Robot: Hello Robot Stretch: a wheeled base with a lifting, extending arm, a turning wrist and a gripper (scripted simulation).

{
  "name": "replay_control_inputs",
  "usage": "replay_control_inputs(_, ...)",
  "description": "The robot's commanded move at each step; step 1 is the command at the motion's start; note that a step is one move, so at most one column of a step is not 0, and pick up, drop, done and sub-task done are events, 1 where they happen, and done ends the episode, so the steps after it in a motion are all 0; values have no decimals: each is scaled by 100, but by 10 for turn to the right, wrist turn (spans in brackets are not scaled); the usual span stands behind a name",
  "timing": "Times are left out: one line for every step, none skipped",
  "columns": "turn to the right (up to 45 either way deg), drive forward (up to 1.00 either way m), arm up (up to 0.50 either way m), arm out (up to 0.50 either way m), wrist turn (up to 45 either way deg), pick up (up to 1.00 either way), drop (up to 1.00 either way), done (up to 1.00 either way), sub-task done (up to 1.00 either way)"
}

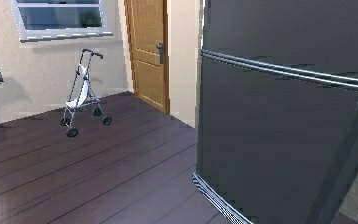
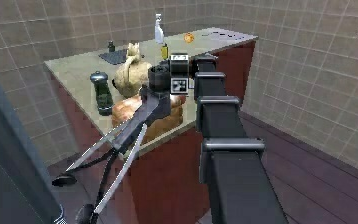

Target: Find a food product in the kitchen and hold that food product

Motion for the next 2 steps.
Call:
replay_control_inputs(0,0,0,0,450,0,0,0,0)
replay_control_inputs(0,0,0,0,450,0,0,0,0)
